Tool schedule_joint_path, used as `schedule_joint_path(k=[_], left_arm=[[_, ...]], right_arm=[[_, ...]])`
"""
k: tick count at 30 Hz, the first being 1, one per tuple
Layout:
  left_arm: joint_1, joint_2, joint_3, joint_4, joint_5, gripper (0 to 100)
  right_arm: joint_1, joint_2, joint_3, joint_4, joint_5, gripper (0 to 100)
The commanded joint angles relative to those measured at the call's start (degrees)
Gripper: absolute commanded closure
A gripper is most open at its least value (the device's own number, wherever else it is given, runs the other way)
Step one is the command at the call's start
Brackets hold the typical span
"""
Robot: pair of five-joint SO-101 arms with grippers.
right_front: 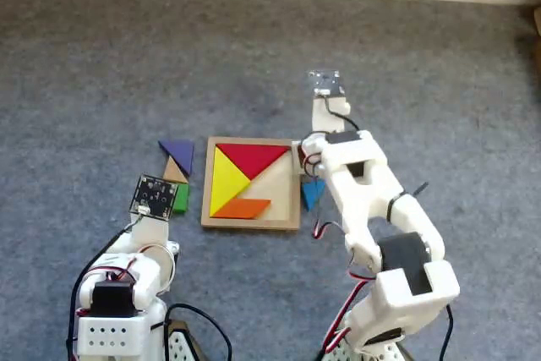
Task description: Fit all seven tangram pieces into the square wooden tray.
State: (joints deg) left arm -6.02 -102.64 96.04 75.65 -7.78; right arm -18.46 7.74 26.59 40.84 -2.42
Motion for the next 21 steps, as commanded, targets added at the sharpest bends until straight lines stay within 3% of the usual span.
schedule_joint_path(k=[1, 6, 21], left_arm=[[0.4, -1.8, 1.1, 0.2, -0.5, 99], [0.4, -1.8, 1.1, 0.2, -0.5, 99], [0.4, -1.8, 1.1, 0.2, -0.5, 99]], right_arm=[[1.7, 0.5, -8.3, 9.3, 0.8, 99.4], [3.2, 4.8, -17.8, 26.0, 3.4, 99.4], [4.5, 11.9, -34.4, 60.0, 20.1, 99.4]])
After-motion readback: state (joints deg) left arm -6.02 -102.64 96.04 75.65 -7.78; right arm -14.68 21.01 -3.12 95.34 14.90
